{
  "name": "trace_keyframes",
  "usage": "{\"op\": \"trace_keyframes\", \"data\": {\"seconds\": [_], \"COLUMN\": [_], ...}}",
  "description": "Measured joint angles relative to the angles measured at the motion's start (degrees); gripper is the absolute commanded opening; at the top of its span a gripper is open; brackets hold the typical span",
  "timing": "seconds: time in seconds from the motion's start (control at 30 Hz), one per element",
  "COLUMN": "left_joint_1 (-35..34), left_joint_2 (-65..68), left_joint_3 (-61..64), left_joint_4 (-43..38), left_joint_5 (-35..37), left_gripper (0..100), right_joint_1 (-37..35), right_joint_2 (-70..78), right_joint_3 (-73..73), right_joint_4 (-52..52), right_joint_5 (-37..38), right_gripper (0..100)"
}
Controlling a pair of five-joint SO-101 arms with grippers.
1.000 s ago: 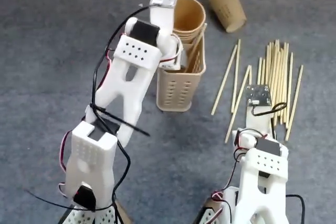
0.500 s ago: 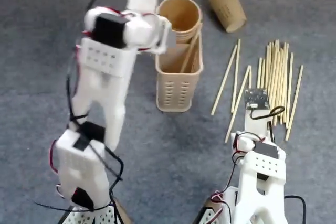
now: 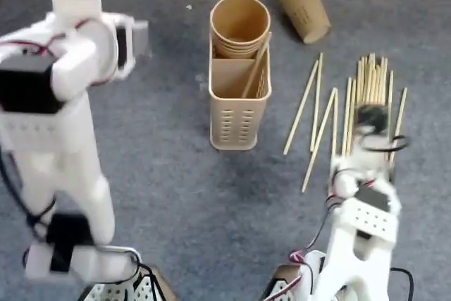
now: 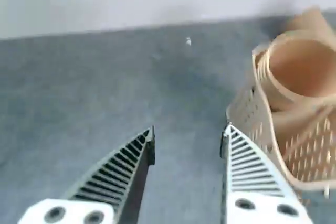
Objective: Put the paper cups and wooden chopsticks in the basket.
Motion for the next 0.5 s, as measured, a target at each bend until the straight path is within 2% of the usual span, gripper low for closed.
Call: {"op": "trace_keyframes", "data": {"seconds": [0.1,0.2,0.3,0.5], "left_joint_1": [-0.3,-0.3,-0.4,-0.4], "left_joint_2": [-10.2,-21.2,-33.1,-56.7], "left_joint_3": [12.7,30.1,52.4,98.5], "left_joint_4": [-0.3,-5.9,-17.6,-46.3], "left_joint_5": [-0.3,-0.3,-0.3,-0.5], "left_gripper": [21,21,20,20], "right_joint_1": [2.3,2.4,2.2,2.4], "right_joint_2": [2.2,8.7,19.3,47.1], "right_joint_3": [-9.9,-20.5,-30.3,-47.5], "right_joint_4": [-0.1,2.7,4.1,4.0], "right_joint_5": [0.0,0.5,0.8,0.8], "right_gripper": [25.2,25.2,25.2,25.2]}}
